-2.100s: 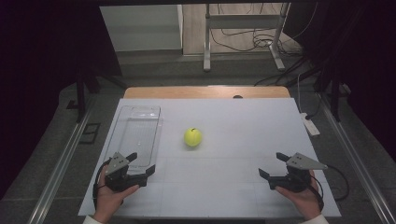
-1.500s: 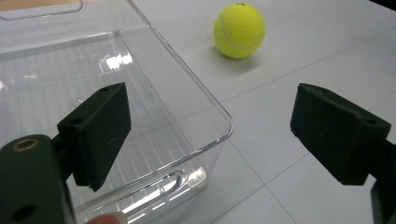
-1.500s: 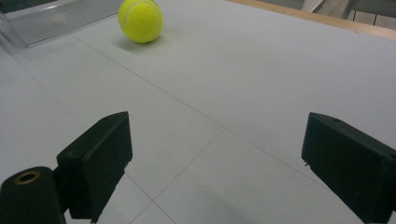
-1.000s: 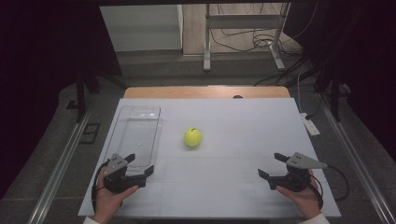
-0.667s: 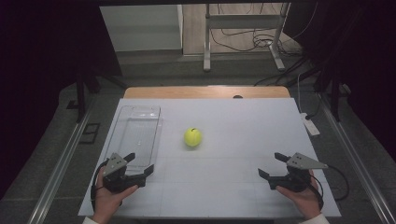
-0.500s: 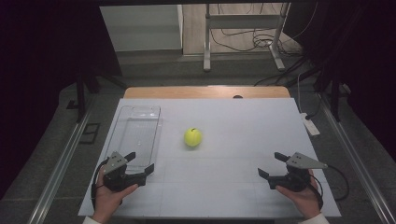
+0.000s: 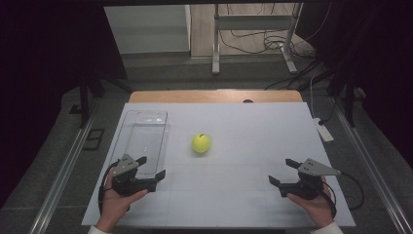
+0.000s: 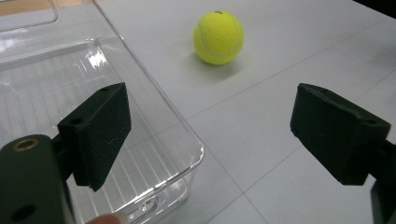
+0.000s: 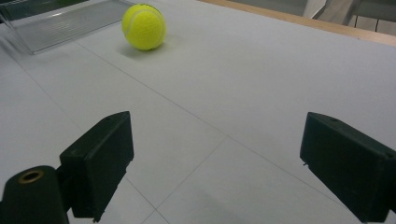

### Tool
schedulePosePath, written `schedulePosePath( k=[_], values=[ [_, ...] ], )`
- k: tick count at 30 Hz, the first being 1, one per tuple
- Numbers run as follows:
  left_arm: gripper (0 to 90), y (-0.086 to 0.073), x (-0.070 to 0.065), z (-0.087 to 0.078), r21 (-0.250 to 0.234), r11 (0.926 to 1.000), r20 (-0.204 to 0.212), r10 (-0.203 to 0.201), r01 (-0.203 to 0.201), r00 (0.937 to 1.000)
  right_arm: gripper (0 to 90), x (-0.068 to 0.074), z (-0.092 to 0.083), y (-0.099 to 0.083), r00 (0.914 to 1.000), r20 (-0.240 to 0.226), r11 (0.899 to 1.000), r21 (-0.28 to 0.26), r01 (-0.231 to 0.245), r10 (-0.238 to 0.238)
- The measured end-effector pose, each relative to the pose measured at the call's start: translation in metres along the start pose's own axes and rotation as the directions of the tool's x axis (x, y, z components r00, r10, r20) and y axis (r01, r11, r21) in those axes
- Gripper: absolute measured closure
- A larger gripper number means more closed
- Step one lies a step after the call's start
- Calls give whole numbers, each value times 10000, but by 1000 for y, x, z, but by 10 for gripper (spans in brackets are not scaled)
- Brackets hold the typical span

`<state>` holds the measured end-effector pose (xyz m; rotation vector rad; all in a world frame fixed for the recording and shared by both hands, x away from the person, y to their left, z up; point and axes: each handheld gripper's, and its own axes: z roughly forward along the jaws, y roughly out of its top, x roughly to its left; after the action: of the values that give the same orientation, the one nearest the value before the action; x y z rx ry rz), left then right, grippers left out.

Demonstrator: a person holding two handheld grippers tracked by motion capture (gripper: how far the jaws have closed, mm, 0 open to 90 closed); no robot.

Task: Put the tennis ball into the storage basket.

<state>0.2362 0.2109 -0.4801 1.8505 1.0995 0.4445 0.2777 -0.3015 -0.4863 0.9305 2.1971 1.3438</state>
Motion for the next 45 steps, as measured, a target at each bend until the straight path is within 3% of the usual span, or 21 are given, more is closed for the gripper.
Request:
schedulePosePath(
  k=[17,33,45],
  values=[
    [133,24,-6,-1,79,9998,182,155,-156,9997,104,0,0,0,10000,-33,10000,15,-13,13],
    [120,48,-12,17,261,9989,540,387,-401,9978,105,0,2,-1,10000,-60,10000,81,21,-21],
    [102,55,-11,24,334,9987,602,354,-375,9976,105,0,2,-1,10000,-47,9999,109,46,-46]
  ],
)
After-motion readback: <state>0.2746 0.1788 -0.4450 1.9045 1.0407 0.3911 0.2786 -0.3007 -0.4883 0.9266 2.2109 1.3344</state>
